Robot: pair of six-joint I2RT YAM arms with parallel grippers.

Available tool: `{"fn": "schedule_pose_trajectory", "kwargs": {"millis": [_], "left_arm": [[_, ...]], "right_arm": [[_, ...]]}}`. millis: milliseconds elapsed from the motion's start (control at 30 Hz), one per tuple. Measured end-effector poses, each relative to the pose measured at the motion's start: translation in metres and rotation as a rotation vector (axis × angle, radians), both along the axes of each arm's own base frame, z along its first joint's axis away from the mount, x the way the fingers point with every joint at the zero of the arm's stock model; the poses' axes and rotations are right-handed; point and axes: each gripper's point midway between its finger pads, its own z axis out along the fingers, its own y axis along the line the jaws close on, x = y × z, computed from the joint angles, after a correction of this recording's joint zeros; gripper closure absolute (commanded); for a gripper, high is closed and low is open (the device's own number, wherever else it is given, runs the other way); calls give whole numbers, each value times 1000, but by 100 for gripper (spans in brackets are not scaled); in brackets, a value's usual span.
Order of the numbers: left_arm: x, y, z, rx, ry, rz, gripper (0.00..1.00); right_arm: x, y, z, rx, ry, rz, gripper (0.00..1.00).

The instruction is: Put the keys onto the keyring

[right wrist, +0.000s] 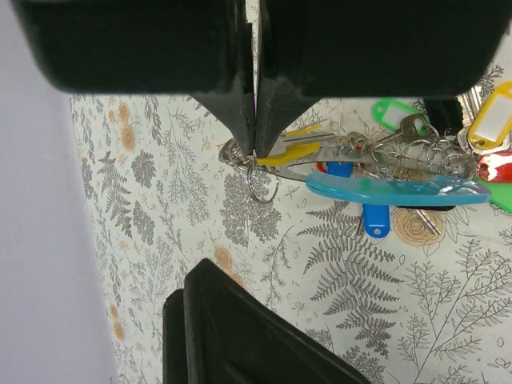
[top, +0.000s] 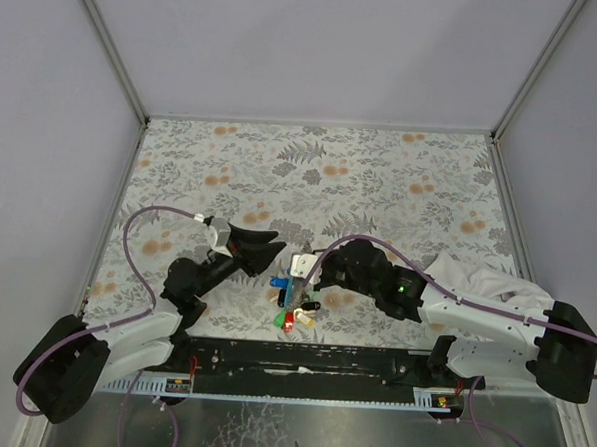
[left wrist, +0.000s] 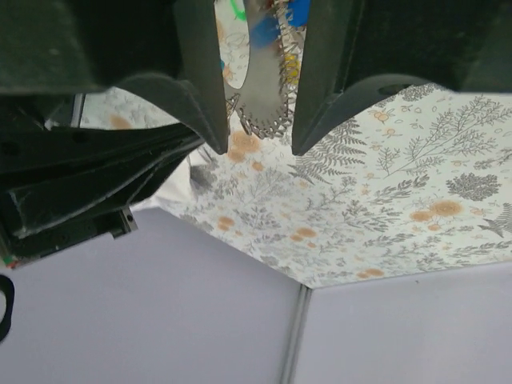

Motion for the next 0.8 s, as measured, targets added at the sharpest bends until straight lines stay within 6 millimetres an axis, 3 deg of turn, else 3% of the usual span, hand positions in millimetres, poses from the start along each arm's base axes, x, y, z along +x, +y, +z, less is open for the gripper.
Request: {"fn": "schedule_pose_trajectory", "kwargs": {"millis": [233,567,800], "left_arm": [[-8,-17,-3,224,-152,-135,55],[-14,-32,-28,406,-218,-295,53],[-11,-43,-33,443,-225,-365,68]], "right_arm": [[0,-1,2,-33,-7,11,100],[-1,0,3,-53,-3,24,100],[-1,1,1,-57,0,26,100]]}}
